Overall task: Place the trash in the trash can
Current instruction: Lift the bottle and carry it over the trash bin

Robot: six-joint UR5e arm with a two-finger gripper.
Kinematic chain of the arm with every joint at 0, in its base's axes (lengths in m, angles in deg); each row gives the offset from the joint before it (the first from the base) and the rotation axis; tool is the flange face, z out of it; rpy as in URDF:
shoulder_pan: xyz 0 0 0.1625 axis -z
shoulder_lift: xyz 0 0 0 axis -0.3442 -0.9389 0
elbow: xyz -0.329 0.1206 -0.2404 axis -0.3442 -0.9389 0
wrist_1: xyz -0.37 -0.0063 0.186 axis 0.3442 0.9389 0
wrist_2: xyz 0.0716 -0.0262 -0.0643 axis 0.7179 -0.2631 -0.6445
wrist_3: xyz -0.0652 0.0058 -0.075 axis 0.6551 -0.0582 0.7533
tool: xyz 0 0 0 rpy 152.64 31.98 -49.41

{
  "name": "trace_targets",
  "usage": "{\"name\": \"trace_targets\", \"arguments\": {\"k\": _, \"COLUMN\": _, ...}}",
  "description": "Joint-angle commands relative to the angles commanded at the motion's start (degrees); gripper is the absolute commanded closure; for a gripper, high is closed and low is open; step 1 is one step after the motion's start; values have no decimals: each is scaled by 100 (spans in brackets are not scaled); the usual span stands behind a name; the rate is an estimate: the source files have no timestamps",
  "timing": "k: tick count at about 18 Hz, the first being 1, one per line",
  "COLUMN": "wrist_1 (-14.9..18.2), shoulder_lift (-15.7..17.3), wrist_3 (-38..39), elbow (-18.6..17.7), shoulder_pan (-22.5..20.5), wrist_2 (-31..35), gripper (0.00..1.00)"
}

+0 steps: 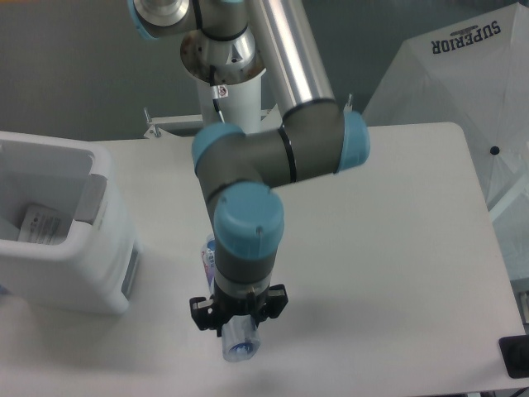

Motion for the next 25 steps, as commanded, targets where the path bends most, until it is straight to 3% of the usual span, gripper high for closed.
{"name": "trace_targets", "arguments": {"k": 2, "wrist_1": -238, "shoulder_lift": 185, "wrist_3": 35, "elbow": 132, "shoulder_pan": 9, "wrist_2": -176, "gripper": 40}}
{"name": "trace_targets", "arguments": {"k": 5, "wrist_1": -283, "shoulder_lift": 475, "wrist_3": 53, "elbow": 281, "shoulder_pan": 9, "wrist_2": -623, "gripper": 40}}
{"name": "trace_targets", "arguments": {"k": 11, "wrist_1": -528, "shoulder_lift": 1002, "wrist_3": 53, "elbow": 308, "shoulder_pan": -9, "wrist_2": -1572, "gripper": 40}}
{"name": "trace_targets", "arguments": {"k": 19, "wrist_1": -766, "shoulder_lift": 1415, "wrist_3": 35, "elbow": 282, "shoulder_pan": 79, "wrist_2": -2716, "gripper": 40}}
{"name": "trace_targets", "arguments": {"k": 22, "wrist_1": -801, "shoulder_lift": 1434, "wrist_3": -26, "elbow": 168, "shoulder_pan": 412, "wrist_2": -2725, "gripper": 40}}
{"name": "trace_targets", "arguments": {"k": 25, "wrist_1": -1256, "shoulder_lift": 1434, "wrist_3": -263, "elbow": -235, "shoulder_pan": 702, "wrist_2": -2725, "gripper": 40}}
